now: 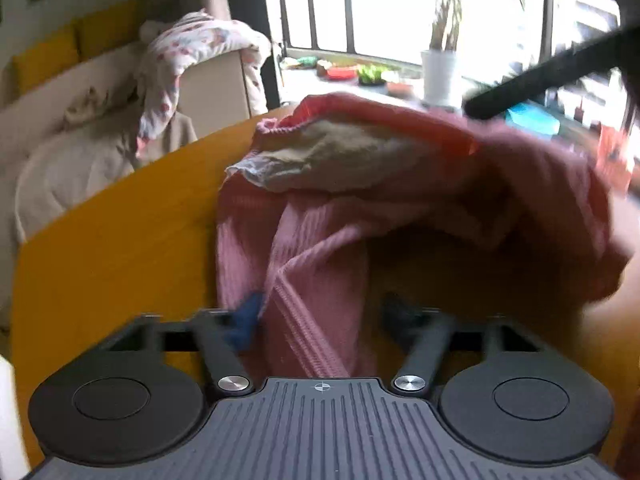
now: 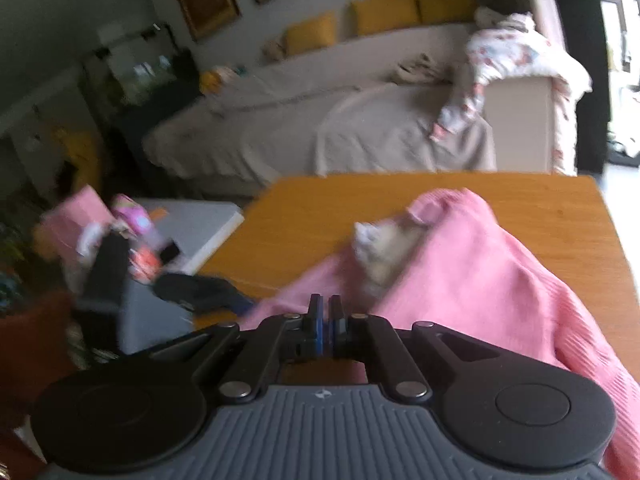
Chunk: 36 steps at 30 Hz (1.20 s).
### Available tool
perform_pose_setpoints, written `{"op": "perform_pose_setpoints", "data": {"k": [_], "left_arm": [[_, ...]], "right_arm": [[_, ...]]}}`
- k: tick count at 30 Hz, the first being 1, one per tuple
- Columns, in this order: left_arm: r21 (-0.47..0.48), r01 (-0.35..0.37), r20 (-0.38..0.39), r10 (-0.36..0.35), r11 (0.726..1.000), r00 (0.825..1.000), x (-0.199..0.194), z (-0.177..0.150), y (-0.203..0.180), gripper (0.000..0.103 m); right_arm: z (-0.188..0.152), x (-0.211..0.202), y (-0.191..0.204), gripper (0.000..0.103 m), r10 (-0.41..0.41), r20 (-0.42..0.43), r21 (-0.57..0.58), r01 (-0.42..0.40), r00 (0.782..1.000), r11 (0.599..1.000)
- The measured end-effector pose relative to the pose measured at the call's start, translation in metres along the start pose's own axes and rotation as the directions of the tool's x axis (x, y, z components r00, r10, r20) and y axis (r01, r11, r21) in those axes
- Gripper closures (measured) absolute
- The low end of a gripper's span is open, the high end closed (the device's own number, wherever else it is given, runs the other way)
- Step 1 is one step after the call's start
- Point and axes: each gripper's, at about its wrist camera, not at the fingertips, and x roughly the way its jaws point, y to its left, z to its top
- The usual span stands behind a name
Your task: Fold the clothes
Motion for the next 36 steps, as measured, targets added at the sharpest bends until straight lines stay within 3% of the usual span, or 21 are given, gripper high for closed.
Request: {"op": "perform_pose_setpoints", "data": {"k": [2,5,7,9,10,11,14,16,17,19,24,27,28,29,32,34,36], "left_arm": [[0.044,-0.017,-0.006,0.017,0.999,1.000,0.000,-0.001,0.004,0.069],[0.065,-0.111,-0.031,0.113,0.992,0.993,0.001,-0.006,0.028,0.076],[0.059,-0.177,-0.051,0.180,0.983,0.982,0.002,-0.010,0.048,0.077],[0.003,-0.232,-0.060,0.232,0.973,0.971,0.005,-0.009,0.071,0.076],[-0.026,-0.259,-0.065,0.257,0.966,0.964,0.006,-0.009,0.083,0.074],[-0.065,-0.269,-0.061,0.265,0.961,0.962,0.005,-0.008,0.092,0.073],[-0.151,-0.205,-0.002,0.207,0.967,0.978,-0.011,-0.001,0.100,0.069],[-0.161,-0.106,0.064,0.117,0.981,0.991,-0.031,0.002,0.090,0.044],[-0.165,-0.052,0.094,0.069,0.985,0.993,-0.039,0.003,0.084,0.038],[-0.169,0.040,0.133,-0.017,0.985,0.991,-0.048,0.006,0.074,0.025],[-0.214,0.136,0.199,-0.093,0.967,0.976,-0.051,-0.001,0.070,0.020],[-0.303,0.182,0.220,-0.117,0.935,0.968,-0.035,-0.003,0.085,0.020],[-0.345,0.194,0.224,-0.120,0.918,0.967,-0.027,-0.003,0.093,0.020],[-0.386,0.207,0.228,-0.124,0.899,0.966,-0.018,-0.003,0.102,0.020],[-0.484,0.188,0.186,-0.110,0.854,0.976,0.001,-0.011,0.123,0.024],[-0.506,0.162,0.160,-0.093,0.847,0.983,0.005,-0.016,0.129,0.024],[-0.511,0.127,0.139,-0.064,0.850,0.988,0.006,-0.018,0.134,0.024]], "right_arm": [[0.012,-0.002,0.010,0.103,0.012,0.034,-0.058,-0.010,0.999,0.998],[0.014,0.000,0.020,0.102,-0.155,0.042,-0.231,0.161,0.987,0.960],[0.010,0.003,0.024,0.098,-0.272,0.053,-0.328,0.274,0.961,0.904],[0.004,0.013,0.021,0.074,-0.290,0.011,-0.300,0.279,0.957,0.912],[0.001,0.016,0.019,0.050,-0.290,-0.004,-0.271,0.278,0.957,0.922],[-0.003,0.021,0.020,0.040,-0.288,-0.017,-0.261,0.274,0.958,0.926],[-0.017,0.034,0.026,0.037,-0.275,-0.062,-0.256,0.251,0.959,0.934],[-0.026,0.042,0.030,0.029,-0.271,-0.105,-0.275,0.234,0.957,0.933],[-0.032,0.045,0.032,0.026,-0.280,-0.124,-0.287,0.236,0.952,0.929],[-0.040,0.042,0.030,0.026,-0.287,-0.138,-0.262,0.244,0.948,0.934],[-0.051,0.009,-0.007,0.026,-0.247,-0.092,0.033,0.250,0.965,0.968],[-0.061,-0.004,-0.039,0.026,-0.204,-0.069,0.253,0.215,0.976,0.943],[-0.067,-0.001,-0.044,0.031,-0.167,-0.060,0.306,0.177,0.984,0.935],[-0.072,0.006,-0.043,0.049,-0.113,-0.050,0.340,0.124,0.992,0.932],[-0.072,0.031,-0.011,0.079,0.075,-0.035,0.286,-0.062,0.997,0.956],[-0.063,0.044,0.006,0.092,0.161,-0.033,0.238,-0.149,0.986,0.960],[-0.047,0.056,0.010,0.097,0.208,-0.013,0.231,-0.199,0.978,0.952]]}}
